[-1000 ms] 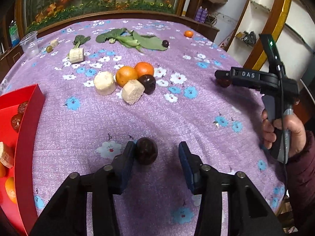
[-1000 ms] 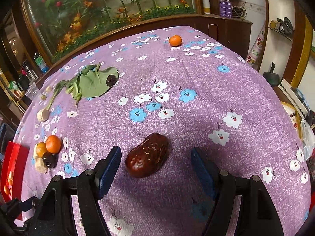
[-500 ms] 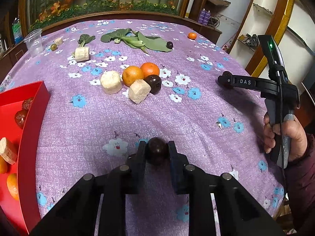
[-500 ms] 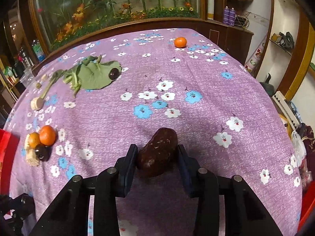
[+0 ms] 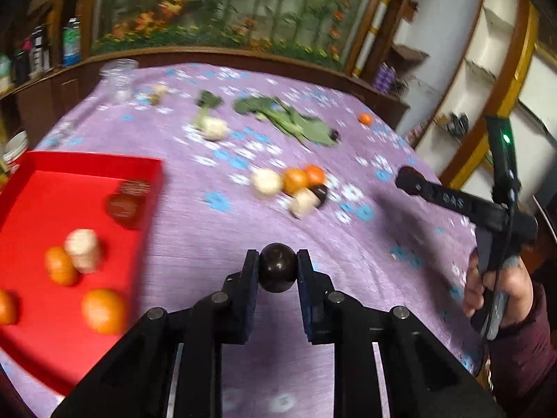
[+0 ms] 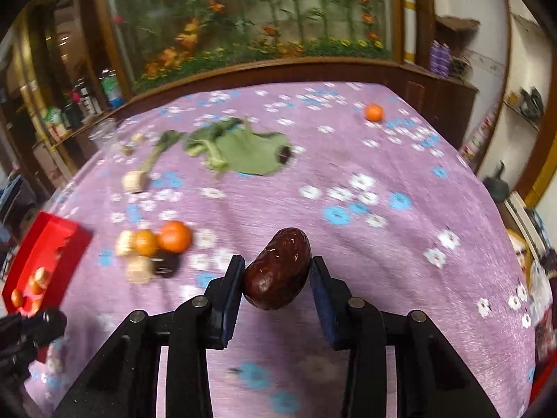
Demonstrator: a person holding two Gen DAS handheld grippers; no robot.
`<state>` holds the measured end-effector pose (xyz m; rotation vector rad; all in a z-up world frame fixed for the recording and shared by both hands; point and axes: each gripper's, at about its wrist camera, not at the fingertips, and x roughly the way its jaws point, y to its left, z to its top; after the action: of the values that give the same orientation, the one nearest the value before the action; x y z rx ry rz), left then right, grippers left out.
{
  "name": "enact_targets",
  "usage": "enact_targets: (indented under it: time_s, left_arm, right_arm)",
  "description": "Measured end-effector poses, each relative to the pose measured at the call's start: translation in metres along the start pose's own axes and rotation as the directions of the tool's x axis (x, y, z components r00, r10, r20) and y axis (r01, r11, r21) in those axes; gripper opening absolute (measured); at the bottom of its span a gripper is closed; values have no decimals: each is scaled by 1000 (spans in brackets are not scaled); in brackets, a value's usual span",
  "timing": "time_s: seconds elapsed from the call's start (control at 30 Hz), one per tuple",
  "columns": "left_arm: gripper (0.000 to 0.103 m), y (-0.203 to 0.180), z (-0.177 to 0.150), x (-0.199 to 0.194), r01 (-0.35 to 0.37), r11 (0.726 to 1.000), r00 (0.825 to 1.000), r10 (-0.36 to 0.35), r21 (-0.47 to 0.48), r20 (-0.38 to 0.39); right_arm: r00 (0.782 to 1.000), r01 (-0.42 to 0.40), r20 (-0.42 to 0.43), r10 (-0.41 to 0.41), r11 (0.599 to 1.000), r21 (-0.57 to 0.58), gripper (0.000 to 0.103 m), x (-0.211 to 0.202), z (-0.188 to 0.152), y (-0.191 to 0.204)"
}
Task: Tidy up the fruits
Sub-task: 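Carry the plum and date over the red tray and open both grippers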
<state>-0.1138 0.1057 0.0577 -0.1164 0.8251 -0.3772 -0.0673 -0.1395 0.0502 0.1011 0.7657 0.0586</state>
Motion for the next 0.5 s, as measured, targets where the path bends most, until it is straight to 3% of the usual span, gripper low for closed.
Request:
enact_targets:
  time_s: [0.2,0.5]
  left_arm:
    - [20,50,0,-40,-71,991,994,79,-110,77]
    - [20,119,-7,-75,-156,957,972,193,-247,134]
  right_arm:
    - [995,-90,24,93,991,-97,39,-15,2,63]
    - [973,-230,-24,231,942,-246,33,-17,-13,159]
